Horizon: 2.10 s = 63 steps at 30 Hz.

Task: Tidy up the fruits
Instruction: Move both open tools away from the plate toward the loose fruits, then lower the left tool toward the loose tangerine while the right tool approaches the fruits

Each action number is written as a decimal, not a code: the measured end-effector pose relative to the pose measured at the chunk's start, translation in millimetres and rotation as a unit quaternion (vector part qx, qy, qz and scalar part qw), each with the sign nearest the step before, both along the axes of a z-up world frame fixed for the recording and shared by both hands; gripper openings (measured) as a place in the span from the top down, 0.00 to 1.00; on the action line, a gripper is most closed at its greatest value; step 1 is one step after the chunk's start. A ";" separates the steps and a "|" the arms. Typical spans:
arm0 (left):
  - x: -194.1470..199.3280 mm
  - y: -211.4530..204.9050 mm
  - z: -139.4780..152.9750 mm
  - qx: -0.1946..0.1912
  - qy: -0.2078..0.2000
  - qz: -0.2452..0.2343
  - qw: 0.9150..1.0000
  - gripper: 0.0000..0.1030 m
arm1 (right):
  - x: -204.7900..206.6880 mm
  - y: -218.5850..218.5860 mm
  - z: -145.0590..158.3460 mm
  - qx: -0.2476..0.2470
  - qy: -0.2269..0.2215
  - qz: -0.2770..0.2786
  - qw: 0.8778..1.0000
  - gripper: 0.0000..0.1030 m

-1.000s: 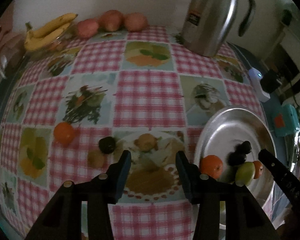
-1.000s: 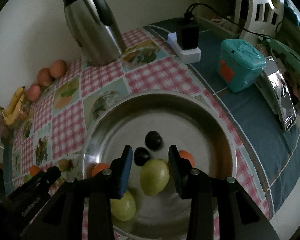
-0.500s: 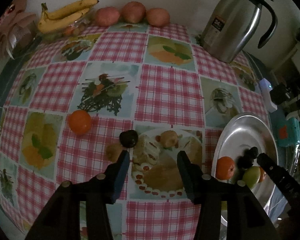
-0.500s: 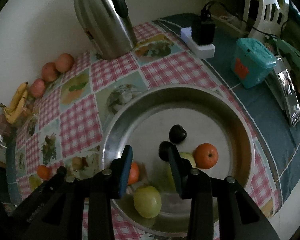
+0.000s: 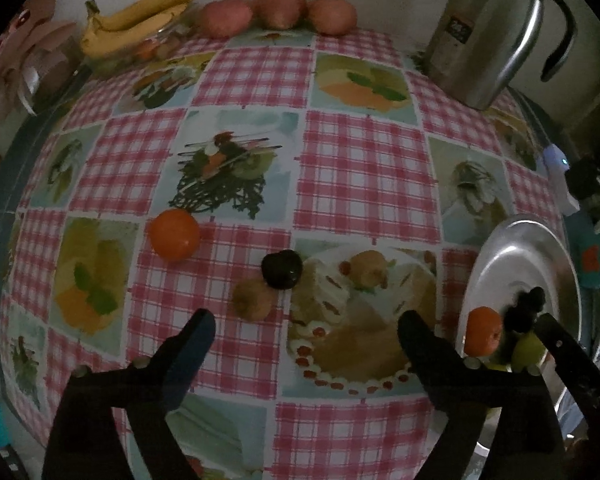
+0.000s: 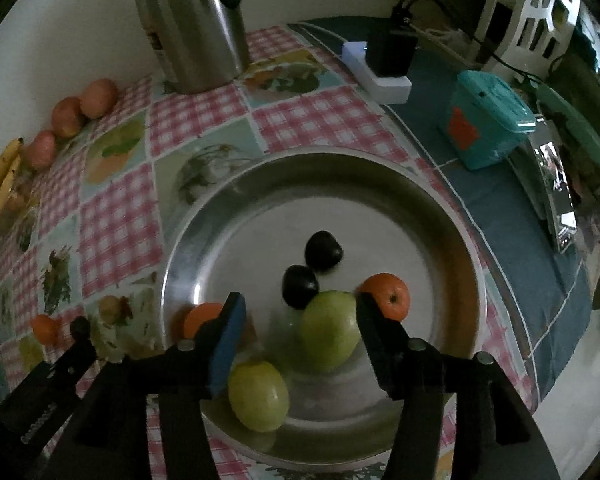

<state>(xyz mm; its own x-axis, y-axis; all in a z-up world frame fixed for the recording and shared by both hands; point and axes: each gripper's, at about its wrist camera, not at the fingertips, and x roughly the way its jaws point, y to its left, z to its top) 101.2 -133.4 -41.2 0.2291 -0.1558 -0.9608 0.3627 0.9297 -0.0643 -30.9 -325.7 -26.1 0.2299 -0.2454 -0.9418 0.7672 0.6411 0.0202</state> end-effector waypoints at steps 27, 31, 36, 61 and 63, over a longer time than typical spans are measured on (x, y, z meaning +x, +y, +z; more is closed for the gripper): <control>1.7 1.5 5.4 -0.001 -0.020 0.006 1.000 0.00 | -10.5 -8.5 0.8 -0.010 -0.016 -0.004 1.000 0.10; -0.8 -1.6 10.1 0.000 -0.025 -0.015 1.000 0.00 | -8.6 -6.2 0.9 -0.007 -0.009 0.002 1.000 0.10; -1.6 -1.7 17.3 0.018 -0.046 -0.043 0.998 0.00 | -4.9 -1.8 2.2 0.000 -0.010 0.009 1.000 0.10; 62.7 131.2 32.5 0.039 -0.074 0.077 0.994 0.00 | 50.4 77.5 5.5 0.018 -0.009 0.103 0.994 0.10; 67.0 142.7 32.2 0.033 -0.070 0.092 0.993 0.00 | 54.8 85.8 4.8 0.023 -0.010 0.113 0.993 0.10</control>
<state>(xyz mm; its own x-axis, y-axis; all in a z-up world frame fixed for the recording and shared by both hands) 168.2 9.3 -9.0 0.3801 -0.0368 -0.9242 0.1880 0.9814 0.0382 23.8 -239.9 -21.3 0.2931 -0.1414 -0.9456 0.6027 0.7951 0.0679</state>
